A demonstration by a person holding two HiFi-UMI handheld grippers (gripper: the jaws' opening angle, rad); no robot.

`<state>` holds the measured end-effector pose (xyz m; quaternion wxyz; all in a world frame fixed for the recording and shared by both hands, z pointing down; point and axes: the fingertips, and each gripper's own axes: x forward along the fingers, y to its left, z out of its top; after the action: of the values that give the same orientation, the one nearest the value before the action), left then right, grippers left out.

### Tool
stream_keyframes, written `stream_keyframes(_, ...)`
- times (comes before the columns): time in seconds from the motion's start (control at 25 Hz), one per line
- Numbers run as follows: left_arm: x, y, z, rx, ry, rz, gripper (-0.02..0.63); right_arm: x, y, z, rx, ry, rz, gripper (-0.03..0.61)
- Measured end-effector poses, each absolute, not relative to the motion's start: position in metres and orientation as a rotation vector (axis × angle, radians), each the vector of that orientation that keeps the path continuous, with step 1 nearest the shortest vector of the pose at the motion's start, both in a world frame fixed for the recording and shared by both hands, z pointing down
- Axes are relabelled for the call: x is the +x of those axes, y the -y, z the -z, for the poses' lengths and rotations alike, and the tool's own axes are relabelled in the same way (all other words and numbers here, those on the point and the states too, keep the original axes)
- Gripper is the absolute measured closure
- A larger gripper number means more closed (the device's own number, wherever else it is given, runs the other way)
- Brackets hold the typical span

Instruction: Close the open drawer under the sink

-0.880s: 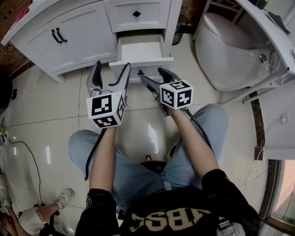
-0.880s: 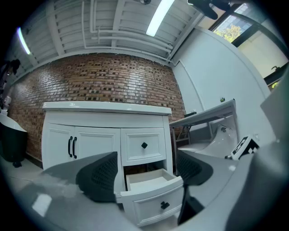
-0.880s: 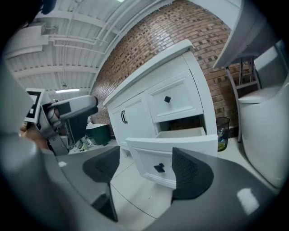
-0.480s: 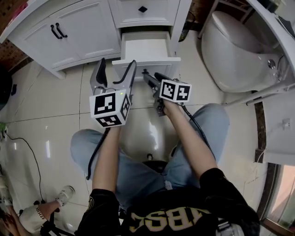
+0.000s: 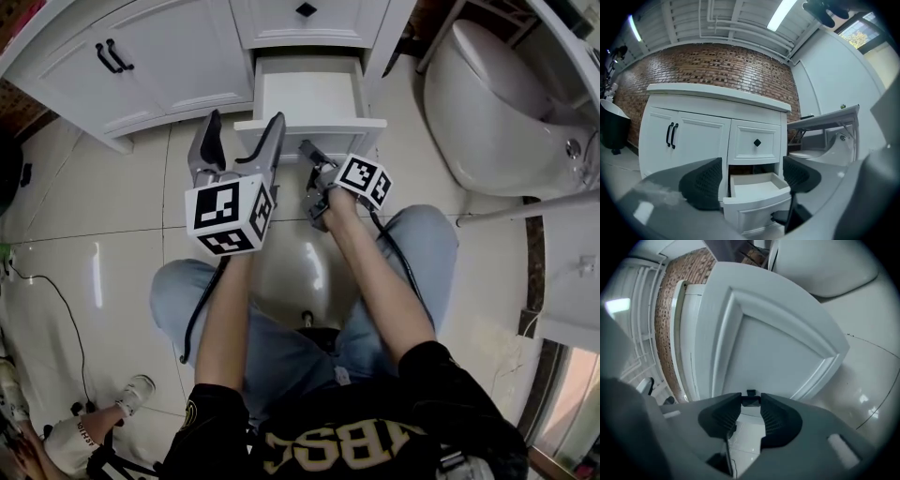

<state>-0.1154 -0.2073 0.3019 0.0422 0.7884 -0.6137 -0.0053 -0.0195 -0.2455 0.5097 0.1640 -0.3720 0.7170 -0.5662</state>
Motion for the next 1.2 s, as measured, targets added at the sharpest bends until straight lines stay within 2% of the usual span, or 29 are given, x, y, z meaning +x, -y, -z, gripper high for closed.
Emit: stream_keyframes(1.2,-0.153,0.263,-0.353,2.277,1.888,-0.099,0.204,-0.024,0.456,-0.507,-1.19,-1.946,1.517,0.446)
